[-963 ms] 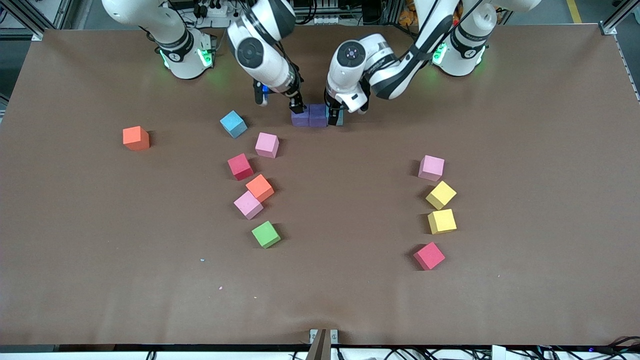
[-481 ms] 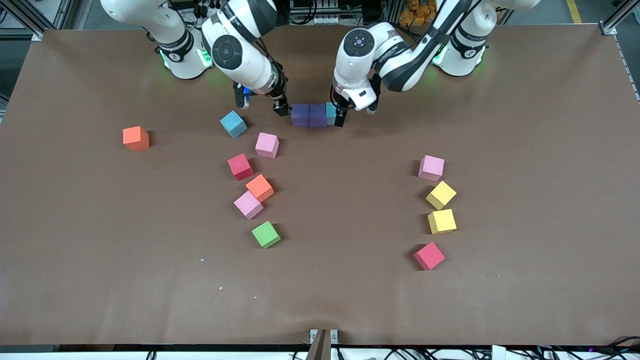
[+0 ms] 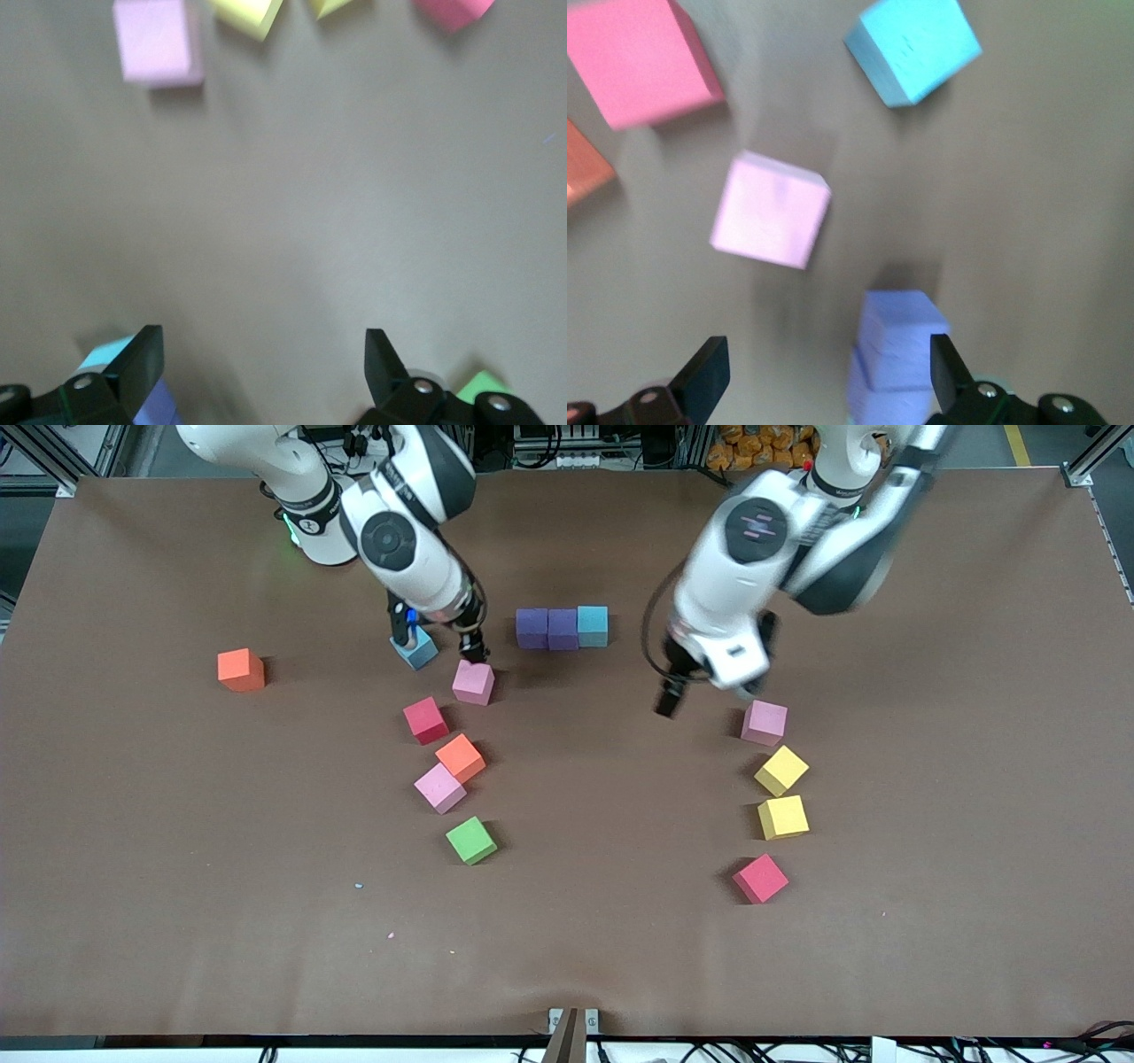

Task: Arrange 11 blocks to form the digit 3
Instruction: 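Grasp a pink block with the right gripper while the left gripper grasps another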

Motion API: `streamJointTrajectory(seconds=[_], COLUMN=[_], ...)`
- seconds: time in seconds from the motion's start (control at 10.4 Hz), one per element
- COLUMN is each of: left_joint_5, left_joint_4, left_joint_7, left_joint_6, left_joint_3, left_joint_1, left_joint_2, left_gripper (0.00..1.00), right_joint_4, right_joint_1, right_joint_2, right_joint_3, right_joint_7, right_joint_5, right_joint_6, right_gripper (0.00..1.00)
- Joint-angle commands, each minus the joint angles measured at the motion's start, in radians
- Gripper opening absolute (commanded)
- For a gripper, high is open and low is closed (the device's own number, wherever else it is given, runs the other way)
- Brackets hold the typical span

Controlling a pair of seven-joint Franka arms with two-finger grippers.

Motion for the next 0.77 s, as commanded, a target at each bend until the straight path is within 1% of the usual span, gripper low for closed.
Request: streamJointTrajectory(seconds=[0.0,0.19,0.29,0.48,0.67], left_joint_5=[0.069,0.121,0.138,0.145,0.186], left_joint_4=[0.071,0.114,0.135,0.18,0.205], left_joint_7=[0.158,0.316,0.396,0.564,0.715], left_joint_6=[-0.068,-0.117,-0.12,-0.12,-0.12], left_joint_3=[-0.015,-0.015,-0.015,-0.012,0.022], left_joint_1=[0.088,0.158,0.202,0.251,0.267], left_joint_2=[0.035,0.058,0.075,0.135,0.178], left_gripper=[1.0,1.0,1.0,1.0,1.0], right_joint_4=[0.001,0.003,0.003,-0.006,-0.011], right_joint_1=[-0.051,-0.111,-0.119,-0.119,-0.1], right_joint_2=[0.08,0.12,0.144,0.165,0.165], right_joint_3=[0.01,0.012,0.01,0.012,0.013], right_joint_7=[-0.002,0.023,0.061,0.063,0.087], right_joint_5=[-0.016,-0.014,-0.016,-0.016,-0.014], right_joint_6=[0.091,0.124,0.138,0.132,0.121], right_gripper=[1.0,1.0,1.0,1.0,1.0])
